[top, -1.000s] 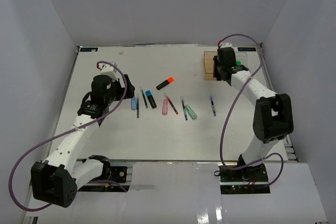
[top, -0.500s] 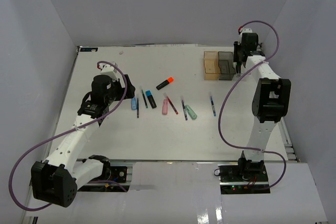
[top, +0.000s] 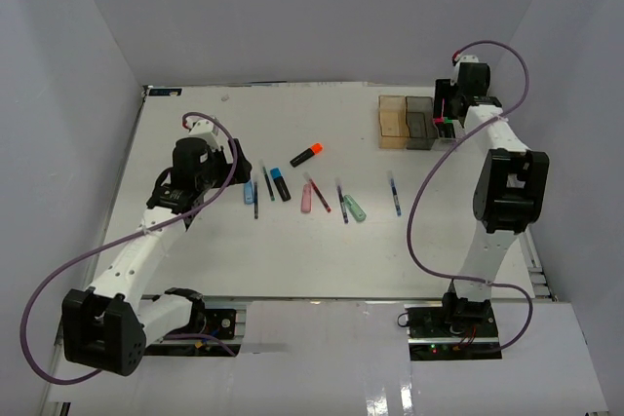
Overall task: Sort the stationery into containers
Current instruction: Place the pen in the storage box, then pick up the pen from the center of the board.
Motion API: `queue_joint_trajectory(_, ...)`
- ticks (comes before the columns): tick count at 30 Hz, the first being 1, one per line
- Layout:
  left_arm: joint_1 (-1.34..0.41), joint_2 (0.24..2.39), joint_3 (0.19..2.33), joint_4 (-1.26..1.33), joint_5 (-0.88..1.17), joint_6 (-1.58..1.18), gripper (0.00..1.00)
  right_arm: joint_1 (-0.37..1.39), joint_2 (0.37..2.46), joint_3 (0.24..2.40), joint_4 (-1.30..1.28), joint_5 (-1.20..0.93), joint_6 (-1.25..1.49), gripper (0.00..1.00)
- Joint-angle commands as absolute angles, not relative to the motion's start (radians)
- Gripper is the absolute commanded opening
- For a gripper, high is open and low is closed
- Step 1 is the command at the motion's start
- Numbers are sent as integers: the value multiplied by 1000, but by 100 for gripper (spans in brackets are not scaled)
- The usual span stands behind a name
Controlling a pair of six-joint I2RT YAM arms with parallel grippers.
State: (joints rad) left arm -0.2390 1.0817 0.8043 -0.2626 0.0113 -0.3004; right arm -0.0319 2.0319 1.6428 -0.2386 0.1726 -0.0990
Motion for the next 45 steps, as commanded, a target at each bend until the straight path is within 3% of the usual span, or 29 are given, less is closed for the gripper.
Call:
queue_joint_trajectory(1, -235, 1098, 831, -276, 43, -317, 98, -17, 1818, 1612, -192, 135, -46, 74)
queue_joint_trajectory(10, -242, 1290, 902, -388, 57, -457, 98, 149, 1341, 1202, -121, 41, 80, 78)
queue_joint_trajectory(15, -334, 1383, 989, -422, 16, -540, 98, 259, 1093, 930, -72, -17, 130, 80)
queue_joint_trajectory(26, -506, 1747, 1321, -557, -218, -652, 97, 296, 795, 629, -64, -152, 198, 82)
queue_joint_trajectory(45, -520, 2014, 1531, -701, -282, -747, 64, 296, 607, 494, -123, -175, 193, 83)
